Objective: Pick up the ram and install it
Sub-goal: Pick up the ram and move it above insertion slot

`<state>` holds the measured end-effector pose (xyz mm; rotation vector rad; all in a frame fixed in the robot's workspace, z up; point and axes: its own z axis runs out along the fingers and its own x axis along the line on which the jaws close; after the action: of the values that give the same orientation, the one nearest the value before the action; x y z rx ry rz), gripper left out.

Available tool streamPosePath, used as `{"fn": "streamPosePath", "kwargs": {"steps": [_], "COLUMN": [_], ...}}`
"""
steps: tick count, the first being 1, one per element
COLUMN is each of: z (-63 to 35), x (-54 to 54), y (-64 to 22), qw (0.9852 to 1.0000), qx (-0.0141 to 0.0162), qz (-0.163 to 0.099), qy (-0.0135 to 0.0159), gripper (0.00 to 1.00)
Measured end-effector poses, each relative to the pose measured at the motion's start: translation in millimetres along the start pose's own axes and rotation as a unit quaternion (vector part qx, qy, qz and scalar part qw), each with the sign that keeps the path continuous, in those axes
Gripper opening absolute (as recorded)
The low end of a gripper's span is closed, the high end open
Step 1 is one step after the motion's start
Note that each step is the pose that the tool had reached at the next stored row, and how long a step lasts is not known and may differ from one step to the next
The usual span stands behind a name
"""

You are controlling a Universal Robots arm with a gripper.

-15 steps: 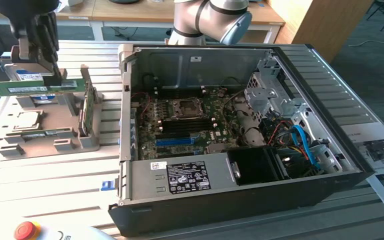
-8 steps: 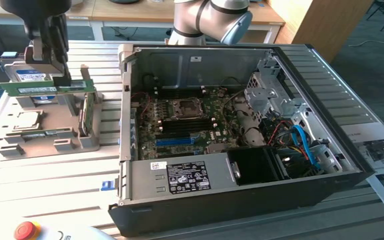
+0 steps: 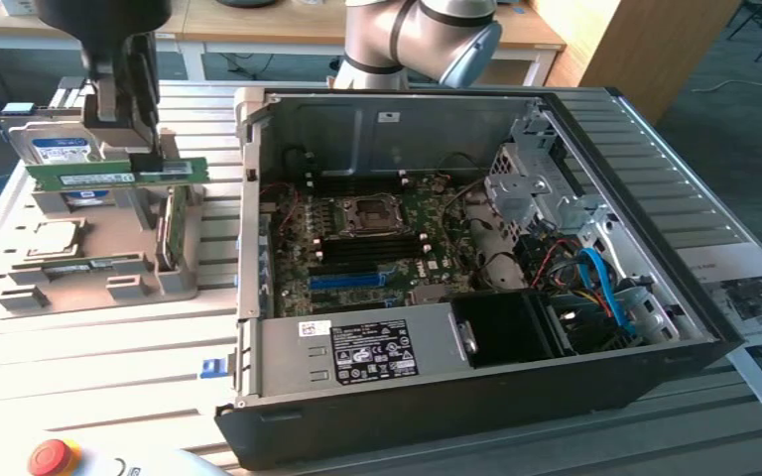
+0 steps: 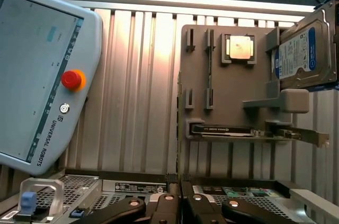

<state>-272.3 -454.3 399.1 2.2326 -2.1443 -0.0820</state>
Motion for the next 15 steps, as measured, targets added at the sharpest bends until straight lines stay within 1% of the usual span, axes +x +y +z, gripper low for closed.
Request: {"fn": "streamPosePath", "kwargs": {"steps": [11,15], "z": [-1.8,-2.4], "x": [3.8,5.5], "y": [-24.2,-34.3], "qw": [1.0,1.0], "qx": [-0.0007,-0.0012], "qz": [0.0,0.0], "qy": [0.0,-0.0001], "gripper": [0.12,0.12]}}
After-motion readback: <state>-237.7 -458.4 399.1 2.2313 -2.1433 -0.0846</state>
